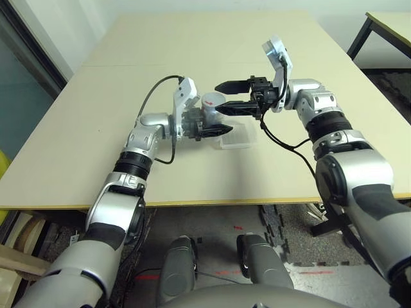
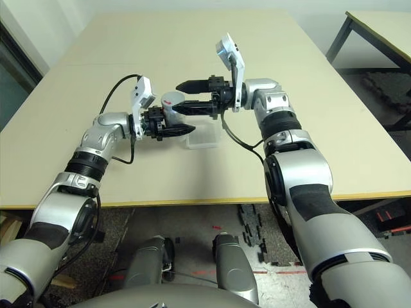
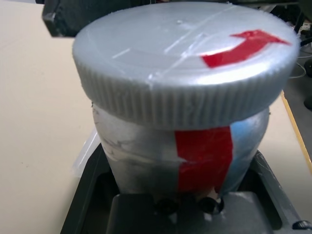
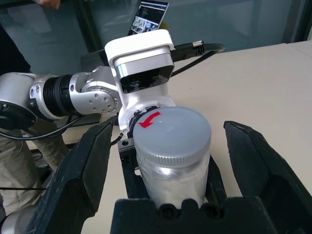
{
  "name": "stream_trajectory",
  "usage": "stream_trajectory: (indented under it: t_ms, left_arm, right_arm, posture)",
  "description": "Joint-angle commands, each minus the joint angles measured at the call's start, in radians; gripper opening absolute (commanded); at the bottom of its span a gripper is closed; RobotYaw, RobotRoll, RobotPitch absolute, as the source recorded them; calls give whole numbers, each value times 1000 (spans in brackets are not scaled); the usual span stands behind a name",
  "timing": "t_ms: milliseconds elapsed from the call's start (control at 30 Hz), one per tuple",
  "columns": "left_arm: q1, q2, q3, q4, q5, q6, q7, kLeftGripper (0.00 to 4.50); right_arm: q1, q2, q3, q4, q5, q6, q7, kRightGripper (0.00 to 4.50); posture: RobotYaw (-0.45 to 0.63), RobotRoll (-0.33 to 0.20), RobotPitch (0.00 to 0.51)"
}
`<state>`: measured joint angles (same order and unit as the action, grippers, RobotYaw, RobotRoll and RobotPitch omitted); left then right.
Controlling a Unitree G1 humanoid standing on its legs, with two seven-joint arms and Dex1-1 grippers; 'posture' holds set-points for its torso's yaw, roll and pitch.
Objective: Pour the medicine from the bottle into the box.
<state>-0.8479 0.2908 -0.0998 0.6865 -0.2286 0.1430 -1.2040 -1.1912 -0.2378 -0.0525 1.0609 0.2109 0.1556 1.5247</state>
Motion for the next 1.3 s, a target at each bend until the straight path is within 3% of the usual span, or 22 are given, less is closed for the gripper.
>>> stream_trajectory:
  t_ms: [33,700,800,933,1100,1300]
  left_arm:
    - [-9,-3,-11,10,15,-8,-6,2732]
    - [-10,-4,-9,1,13,8,-1,2732]
    - [-9,-4,-9,-2,12,12,-1,2732]
    - [-7,-4,-8,-4,10,16,-2,2732]
    - [-4,-3,-8,-10,9,19,-4,2732]
    - [0,-2,-7,-7,10,18,-3,2732]
  right_arm:
    - [-1,7,8,-12,0,-6,-9,4500]
    - [9,33,30,-4,-21,-60,-34,4500]
    - [11,34,35,-4,-22,-66,-36,3913]
    - [11,35,33,-5,-16,-61,-37,2586]
    - [8,38,14,-10,9,-25,-38,2585]
    - [-19,39,-85,-26,114,110,-78,2585]
  posture:
    - [-179,0,74]
    - [-167,0,65]
    - [-167,0,65]
    - [-166,0,60]
    - [-169,0,61]
    - [-169,0,64]
